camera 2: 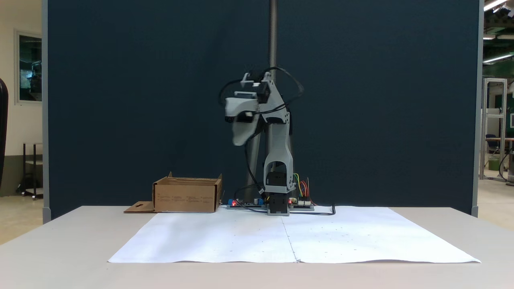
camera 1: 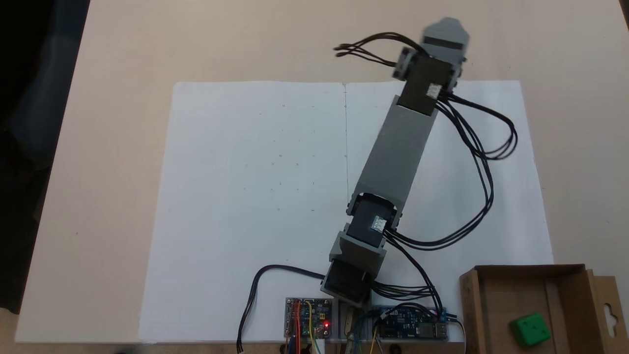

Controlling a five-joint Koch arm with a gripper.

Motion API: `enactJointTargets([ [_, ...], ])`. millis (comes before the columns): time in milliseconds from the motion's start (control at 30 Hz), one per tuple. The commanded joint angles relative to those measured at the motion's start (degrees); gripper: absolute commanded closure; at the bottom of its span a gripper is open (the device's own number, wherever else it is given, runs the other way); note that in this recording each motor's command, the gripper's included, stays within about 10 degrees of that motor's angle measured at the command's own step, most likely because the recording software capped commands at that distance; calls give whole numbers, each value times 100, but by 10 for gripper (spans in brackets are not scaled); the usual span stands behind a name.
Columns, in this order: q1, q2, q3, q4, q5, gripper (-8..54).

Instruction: Grasp a green dice and put it in the bin.

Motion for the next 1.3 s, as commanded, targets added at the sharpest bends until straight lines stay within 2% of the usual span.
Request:
enactJointTargets([
  [0, -272, 97, 79, -475, 492, 11],
  [400, -1696, 334, 2821, -2846, 492, 11],
  [800, -2285, 2294, 7066, -5570, 475, 11],
  [1167, -2171, 4465, 9580, -7750, 483, 10],
  [1267, -2162, 4553, 10125, -8339, 475, 7],
])
